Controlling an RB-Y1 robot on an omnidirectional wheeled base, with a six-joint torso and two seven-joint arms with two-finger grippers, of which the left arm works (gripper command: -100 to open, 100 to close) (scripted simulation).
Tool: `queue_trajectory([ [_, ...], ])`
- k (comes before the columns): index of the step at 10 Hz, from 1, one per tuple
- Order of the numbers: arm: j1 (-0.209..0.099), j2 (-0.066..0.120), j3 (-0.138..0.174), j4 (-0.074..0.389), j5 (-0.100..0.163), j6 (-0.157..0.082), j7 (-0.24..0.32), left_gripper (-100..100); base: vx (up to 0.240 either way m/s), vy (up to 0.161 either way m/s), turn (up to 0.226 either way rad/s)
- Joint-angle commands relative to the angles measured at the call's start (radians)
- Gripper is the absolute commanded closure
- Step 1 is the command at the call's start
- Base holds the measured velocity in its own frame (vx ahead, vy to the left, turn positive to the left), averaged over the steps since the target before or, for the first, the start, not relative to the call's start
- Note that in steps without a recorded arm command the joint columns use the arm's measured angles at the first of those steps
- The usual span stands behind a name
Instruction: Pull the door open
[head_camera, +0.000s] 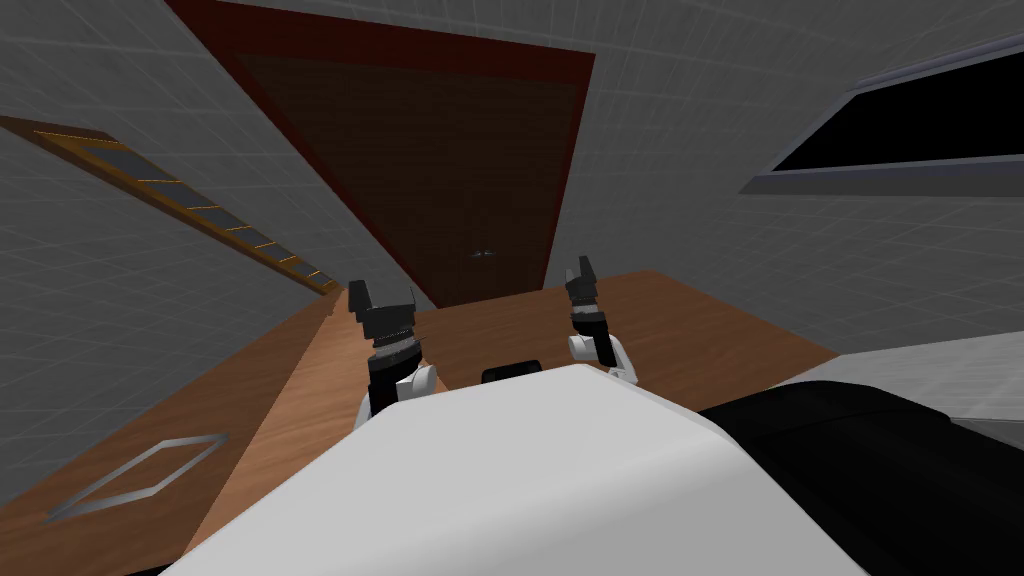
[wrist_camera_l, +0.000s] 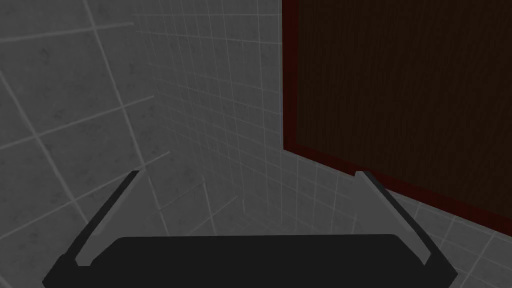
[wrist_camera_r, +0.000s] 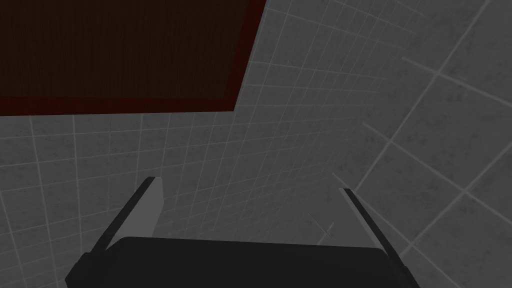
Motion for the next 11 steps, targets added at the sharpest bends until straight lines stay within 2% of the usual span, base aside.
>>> queue_trajectory([
  [1, -0.012, 0.011, 0.001, 0.032, 0.003, -0.006, 0.001, -100, 0.062, -0.002, -0.017],
  [4, -0.034, 0.03, 0.003, 0.094, 0.008, -0.017, 0.004, -100, 0.14, -0.016, -0.002],
  [9, -0.085, 0.064, 0.007, 0.237, 0.021, -0.042, 0.011, -100, 0.144, -0.014, -0.007],
  [11, -0.098, 0.072, 0.008, 0.273, 0.024, -0.048, 0.012, -100, 0.119, -0.003, -0.005],
])
